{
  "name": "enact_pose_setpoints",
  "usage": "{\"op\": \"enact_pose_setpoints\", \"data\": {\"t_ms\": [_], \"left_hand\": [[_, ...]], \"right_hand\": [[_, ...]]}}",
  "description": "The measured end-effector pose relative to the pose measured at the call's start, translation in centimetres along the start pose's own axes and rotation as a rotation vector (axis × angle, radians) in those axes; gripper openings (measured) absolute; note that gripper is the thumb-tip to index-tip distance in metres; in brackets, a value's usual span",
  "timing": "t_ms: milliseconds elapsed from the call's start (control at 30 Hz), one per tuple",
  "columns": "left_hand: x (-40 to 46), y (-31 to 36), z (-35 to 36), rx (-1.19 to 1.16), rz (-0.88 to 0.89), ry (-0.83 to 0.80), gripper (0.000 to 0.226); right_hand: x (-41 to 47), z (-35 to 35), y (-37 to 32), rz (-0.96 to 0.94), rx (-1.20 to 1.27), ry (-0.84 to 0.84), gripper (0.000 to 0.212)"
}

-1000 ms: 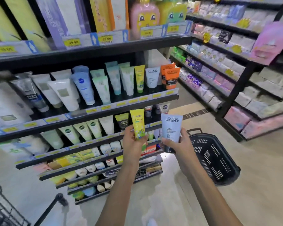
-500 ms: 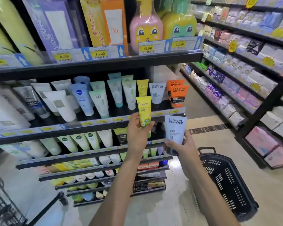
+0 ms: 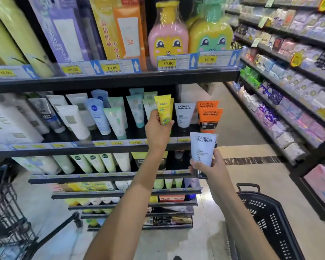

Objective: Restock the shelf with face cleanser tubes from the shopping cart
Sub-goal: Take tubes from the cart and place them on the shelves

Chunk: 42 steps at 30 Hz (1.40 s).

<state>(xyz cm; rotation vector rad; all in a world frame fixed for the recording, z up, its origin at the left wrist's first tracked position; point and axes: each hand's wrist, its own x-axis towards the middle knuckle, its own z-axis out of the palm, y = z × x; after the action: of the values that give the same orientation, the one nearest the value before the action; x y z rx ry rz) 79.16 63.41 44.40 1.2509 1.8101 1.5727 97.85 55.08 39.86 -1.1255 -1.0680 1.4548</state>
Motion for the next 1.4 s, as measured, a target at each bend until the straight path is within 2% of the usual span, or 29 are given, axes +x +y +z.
{"op": "enact_pose_setpoints", "data": {"t_ms": [367, 767, 1100, 1233, 1333, 1400], "left_hand": [[0.7, -2.4, 1.6, 0.331, 0.008, -0.052, 0.038], [0.6, -2.3, 1.1, 0.425, 0.026, -0.082, 0.046], [0.4, -2.5, 0.5, 0.426, 0.023, -0.148, 0.049], [0.2, -2.9, -0.7, 0.465, 0.077, -0.179, 0.052], [0.3, -4.2, -2.6, 0.61, 0.167, -0.224, 0.061], [0.7, -5.5, -4.0, 0.713, 0.245, -0.285, 0.059]], "right_hand": [[0.5, -0.8, 0.9, -0.002, 0.0, 0.011, 0.056], [0.7, 0.2, 0.8, -0.032, -0.004, 0.052, 0.058], [1.7, 2.2, -0.9, -0.163, -0.173, 0.152, 0.058], [2.5, 3.1, -1.5, -0.225, -0.265, 0.201, 0.062], [3.2, 3.9, -2.1, -0.28, -0.329, 0.253, 0.061], [3.7, 4.7, -2.4, -0.308, -0.356, 0.29, 0.06]]}}
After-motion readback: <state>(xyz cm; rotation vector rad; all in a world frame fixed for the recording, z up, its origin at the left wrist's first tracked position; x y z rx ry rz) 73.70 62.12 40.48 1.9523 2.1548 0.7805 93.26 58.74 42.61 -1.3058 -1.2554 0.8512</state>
